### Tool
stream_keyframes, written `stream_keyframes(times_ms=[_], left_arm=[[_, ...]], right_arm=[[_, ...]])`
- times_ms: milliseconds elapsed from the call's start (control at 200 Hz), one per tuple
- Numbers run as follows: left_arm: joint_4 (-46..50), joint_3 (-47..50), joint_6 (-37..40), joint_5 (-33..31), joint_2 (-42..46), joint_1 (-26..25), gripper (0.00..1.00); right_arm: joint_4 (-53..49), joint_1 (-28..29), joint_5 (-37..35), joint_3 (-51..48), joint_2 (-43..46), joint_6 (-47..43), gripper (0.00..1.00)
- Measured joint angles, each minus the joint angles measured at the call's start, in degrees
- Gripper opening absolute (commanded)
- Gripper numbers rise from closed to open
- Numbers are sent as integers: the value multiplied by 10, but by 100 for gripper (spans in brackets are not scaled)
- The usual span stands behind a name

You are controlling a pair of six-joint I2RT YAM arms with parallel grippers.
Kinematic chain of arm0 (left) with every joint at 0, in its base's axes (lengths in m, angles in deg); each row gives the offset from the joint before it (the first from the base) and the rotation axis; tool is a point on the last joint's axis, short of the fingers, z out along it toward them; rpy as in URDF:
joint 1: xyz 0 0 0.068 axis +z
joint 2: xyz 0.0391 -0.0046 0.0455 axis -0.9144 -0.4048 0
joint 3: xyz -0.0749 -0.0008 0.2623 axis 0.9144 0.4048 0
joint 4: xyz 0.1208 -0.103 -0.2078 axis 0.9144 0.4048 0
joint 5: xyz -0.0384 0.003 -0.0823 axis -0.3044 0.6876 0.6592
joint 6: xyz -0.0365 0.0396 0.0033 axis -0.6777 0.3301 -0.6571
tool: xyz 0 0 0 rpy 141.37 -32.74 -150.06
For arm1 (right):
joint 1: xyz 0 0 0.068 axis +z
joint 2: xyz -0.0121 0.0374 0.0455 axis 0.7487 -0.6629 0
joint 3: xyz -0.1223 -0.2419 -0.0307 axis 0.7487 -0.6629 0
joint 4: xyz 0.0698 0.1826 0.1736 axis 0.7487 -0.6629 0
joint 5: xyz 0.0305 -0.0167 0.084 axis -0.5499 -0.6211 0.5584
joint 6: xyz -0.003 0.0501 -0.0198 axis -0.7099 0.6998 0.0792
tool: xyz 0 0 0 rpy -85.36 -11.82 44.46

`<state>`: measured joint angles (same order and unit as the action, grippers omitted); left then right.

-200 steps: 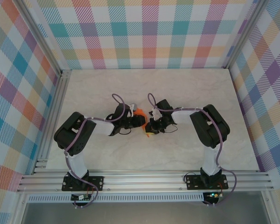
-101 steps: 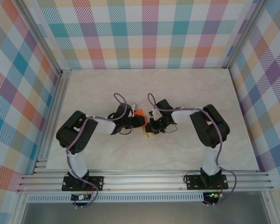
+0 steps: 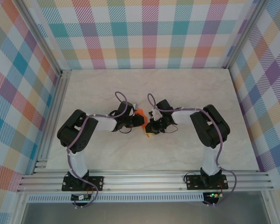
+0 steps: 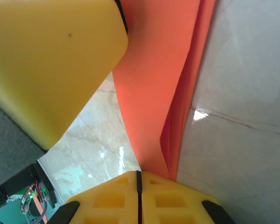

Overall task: Fold a paper plane with a square sheet of paper (pick it up from the middle)
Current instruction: Fold the wing for the fifth time at the center of the table.

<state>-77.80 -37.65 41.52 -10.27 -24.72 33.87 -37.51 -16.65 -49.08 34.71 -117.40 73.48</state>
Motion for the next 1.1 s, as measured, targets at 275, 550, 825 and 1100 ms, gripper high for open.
stream_keyframes(times_ms=[275,550,825,1100], left_arm=[[59,-38,3,29,-14,13,20],[99,-65,12,66,-27,27,20],[117,-78,13,92,-35,38,20],[152,-99,23,91,-41,39,20]], right_arm=[[8,-2,0,-12,7,-7,7],[15,-2,0,-23,12,-11,7],[15,-3,0,-28,14,-11,7],[16,-3,-1,-30,14,-11,7]])
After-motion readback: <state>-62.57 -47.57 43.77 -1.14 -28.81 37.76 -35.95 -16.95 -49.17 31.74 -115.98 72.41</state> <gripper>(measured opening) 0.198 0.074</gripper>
